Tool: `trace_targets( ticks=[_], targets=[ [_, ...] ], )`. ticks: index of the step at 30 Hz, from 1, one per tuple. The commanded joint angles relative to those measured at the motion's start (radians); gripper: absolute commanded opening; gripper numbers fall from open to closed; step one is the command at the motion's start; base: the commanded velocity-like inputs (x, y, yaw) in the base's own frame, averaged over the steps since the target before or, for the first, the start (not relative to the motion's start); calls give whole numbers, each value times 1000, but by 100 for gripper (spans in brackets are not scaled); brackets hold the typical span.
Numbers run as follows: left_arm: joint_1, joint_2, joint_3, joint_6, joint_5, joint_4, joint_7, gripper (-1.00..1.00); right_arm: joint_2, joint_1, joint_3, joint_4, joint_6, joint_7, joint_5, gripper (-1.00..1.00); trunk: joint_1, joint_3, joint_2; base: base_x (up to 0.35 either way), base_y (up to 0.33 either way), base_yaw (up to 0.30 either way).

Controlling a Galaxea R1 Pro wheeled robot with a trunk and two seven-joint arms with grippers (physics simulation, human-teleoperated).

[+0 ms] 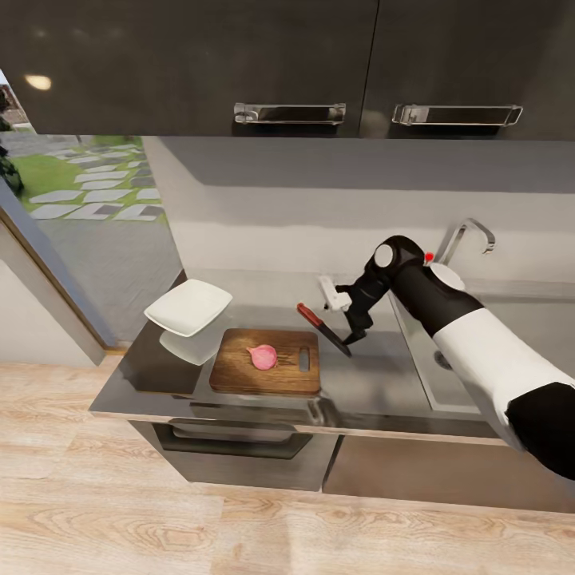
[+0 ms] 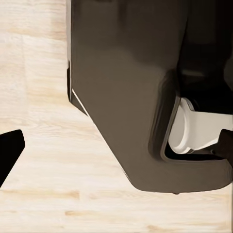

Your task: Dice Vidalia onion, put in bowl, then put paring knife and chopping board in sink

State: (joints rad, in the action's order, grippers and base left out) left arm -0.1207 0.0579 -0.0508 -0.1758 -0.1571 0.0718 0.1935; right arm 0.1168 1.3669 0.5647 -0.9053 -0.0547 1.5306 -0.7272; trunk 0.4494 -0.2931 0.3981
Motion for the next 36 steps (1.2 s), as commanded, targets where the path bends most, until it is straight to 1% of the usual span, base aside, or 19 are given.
trace_targets(
  ticks=[1,4,6,9,13,15,16,17,18,19,20,22,24,29,31,36],
  targets=[
    [-2,0,-6,-7,-22,5,6,100,3,1,3,-12,26,14,-1,100,1,-2,2,0,0,0],
    [-2,0,-6,-7,-39,5,6,100,8,2,3,-57,71,37,3,100,1,-2,2,0,0,0],
    [-2,-1,-6,-7,-43,4,6,100,12,2,4,-82,84,40,6,100,1,-2,2,0,0,0],
    [-2,-1,-6,-7,-46,4,6,100,17,2,8,-100,93,40,7,100,1,-2,2,0,0,0],
    [-2,-1,-6,-7,-47,5,6,100,17,2,20,-106,96,40,4,100,1,-2,2,0,0,0],
    [-2,-1,-6,-7,-47,5,6,100,11,3,37,-108,90,40,-7,100,1,-2,2,0,0,0],
    [-2,-1,-6,-7,-47,5,6,100,5,3,52,-111,80,40,-24,100,1,-2,2,0,0,0],
    [-2,-1,-6,-7,-47,5,6,100,2,3,58,-111,72,40,-35,100,1,-2,2,0,0,0],
    [-2,-1,-6,-7,-47,5,6,100,-5,3,68,-113,50,40,-60,100,1,-2,2,0,0,0],
    [-2,-2,-6,-7,-47,5,6,100,-7,3,71,-113,39,40,-74,100,1,-2,2,0,0,0],
    [-2,-2,-6,-7,-47,5,6,100,-11,2,75,-114,22,40,-99,100,1,-2,2,0,0,0],
    [-2,-3,-6,-7,-47,5,6,100,-15,2,78,-115,6,40,-126,100,1,-2,2,0,0,0],
    [-2,-4,-6,-7,-47,5,6,100,-17,2,80,-121,-2,40,-139,100,1,-2,2,0,0,0],
    [-2,-6,-6,-7,-47,4,6,100,-12,2,79,-172,-4,37,-152,100,1,-2,2,0,0,0],
    [-2,-6,-6,-8,-47,4,6,100,-10,1,79,-185,10,34,-152,100,1,-2,2,0,0,0],
    [-2,-6,-6,-8,-47,3,6,100,-7,1,86,-223,110,40,-148,100,1,-2,2,0,0,0]
  ],
)
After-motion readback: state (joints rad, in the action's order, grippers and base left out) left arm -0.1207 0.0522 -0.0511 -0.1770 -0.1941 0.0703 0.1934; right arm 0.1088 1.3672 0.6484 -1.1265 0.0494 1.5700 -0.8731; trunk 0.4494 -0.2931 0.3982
